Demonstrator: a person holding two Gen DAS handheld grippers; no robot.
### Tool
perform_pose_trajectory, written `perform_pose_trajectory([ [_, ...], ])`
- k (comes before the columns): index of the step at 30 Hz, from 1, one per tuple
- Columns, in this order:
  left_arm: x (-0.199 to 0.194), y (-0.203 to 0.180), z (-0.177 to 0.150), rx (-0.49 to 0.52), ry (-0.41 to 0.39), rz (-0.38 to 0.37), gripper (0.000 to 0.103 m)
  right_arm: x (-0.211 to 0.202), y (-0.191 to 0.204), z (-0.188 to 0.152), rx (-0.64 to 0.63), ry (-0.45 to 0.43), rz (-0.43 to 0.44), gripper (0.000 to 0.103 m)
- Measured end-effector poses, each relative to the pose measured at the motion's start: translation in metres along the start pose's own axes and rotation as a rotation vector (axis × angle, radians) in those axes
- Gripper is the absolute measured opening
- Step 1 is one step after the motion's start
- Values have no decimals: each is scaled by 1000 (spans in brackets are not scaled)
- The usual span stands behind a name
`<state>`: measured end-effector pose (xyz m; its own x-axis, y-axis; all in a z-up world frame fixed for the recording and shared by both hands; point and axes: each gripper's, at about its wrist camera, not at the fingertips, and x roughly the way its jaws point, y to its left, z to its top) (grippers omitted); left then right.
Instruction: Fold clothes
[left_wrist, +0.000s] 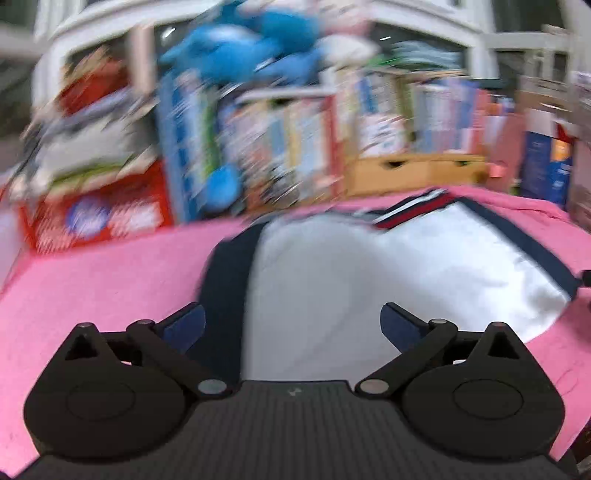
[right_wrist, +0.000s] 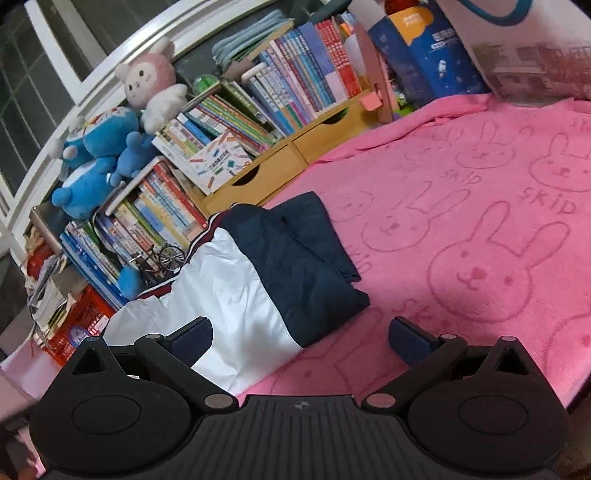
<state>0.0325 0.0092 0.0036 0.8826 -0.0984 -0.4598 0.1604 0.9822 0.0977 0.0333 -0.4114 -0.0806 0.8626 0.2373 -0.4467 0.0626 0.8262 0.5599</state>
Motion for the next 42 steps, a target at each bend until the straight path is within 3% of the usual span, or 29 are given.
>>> perform_pose_trajectory([
  [4, 23, -61, 8, 192, -10, 49, 103, 7, 9, -2, -65, 3, -8, 103],
  [9, 65, -94, -20, 300, 103, 77, 103, 9, 24, -16, -246, -9, -61, 103],
  [12, 65, -83, -29, 258, 87, 62, 103, 11, 28, -18, -283, -15, -78, 103],
  [17, 65, -70, -33, 193, 117, 13, 103, 36, 29, 3, -219, 8, -79, 103],
  [23, 63, -66, -36, 185, 121, 6, 103, 62, 30, 19, -177, 18, -78, 103],
  [30, 62, -70, -29, 183, 122, 1, 103, 52, 20, 18, -123, -4, -9, 103],
  [35, 65, -65, -26, 162, 132, -14, 103, 53, 25, 19, -127, 0, -22, 103],
  [37, 66, -63, -25, 152, 136, -20, 103, 52, 26, 19, -115, -1, -32, 85],
  [38, 66, -62, -25, 146, 139, -24, 103, 51, 24, 19, -79, 3, -40, 63],
  [39, 67, -61, -25, 138, 142, -30, 103, 49, 21, 20, -36, 1, -52, 53],
  [42, 69, -57, -24, 109, 154, -48, 103, 48, 8, 22, 95, 6, 17, 51],
])
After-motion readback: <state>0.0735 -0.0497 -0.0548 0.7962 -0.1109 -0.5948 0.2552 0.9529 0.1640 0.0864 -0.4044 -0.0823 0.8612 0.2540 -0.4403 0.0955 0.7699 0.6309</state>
